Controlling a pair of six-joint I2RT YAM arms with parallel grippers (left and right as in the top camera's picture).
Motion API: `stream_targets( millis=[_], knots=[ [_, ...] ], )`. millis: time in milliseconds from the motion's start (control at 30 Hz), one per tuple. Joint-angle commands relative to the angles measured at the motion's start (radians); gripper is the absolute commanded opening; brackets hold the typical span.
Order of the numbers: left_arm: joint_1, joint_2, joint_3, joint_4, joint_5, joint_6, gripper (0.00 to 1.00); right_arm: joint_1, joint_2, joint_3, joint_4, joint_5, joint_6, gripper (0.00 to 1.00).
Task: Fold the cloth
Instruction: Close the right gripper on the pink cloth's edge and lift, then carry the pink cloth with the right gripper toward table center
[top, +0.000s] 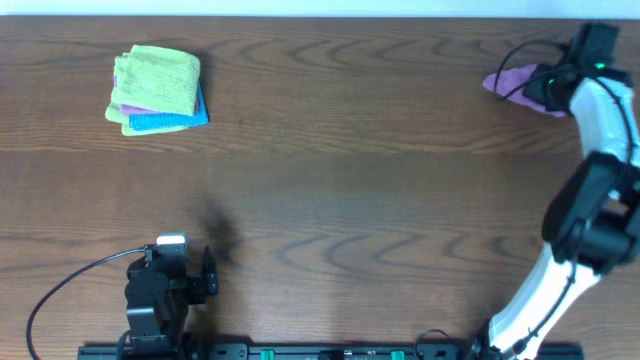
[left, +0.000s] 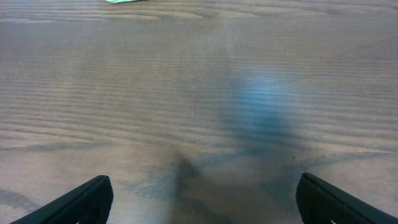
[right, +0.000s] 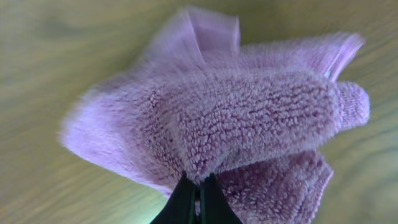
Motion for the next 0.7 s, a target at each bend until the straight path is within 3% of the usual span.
stream_targets(
  millis=[0,333,533,667],
  knots=[
    [0.002,-0.005,-0.013,-0.026,-0.014,0.010,0.95,0.023,-0.182,0.016,-0.053,-0.047,-0.025,0.01],
    [0.002,-0.005,-0.013,-0.026,-0.014,0.010,0.95,0.229,-0.482,0.016,-0.405,-0.072,-0.047,0.01],
    [0.002,-0.005,-0.013,-0.026,-0.014,0.010,0.95,0.382,-0.509,0.016,-0.634,-0.073,-0.085,0.01],
    [0.002,-0.005,-0.013,-0.026,-0.014,0.010,0.95,0.509,-0.509,0.002,-0.663,-0.068,-0.105,0.01]
  ],
)
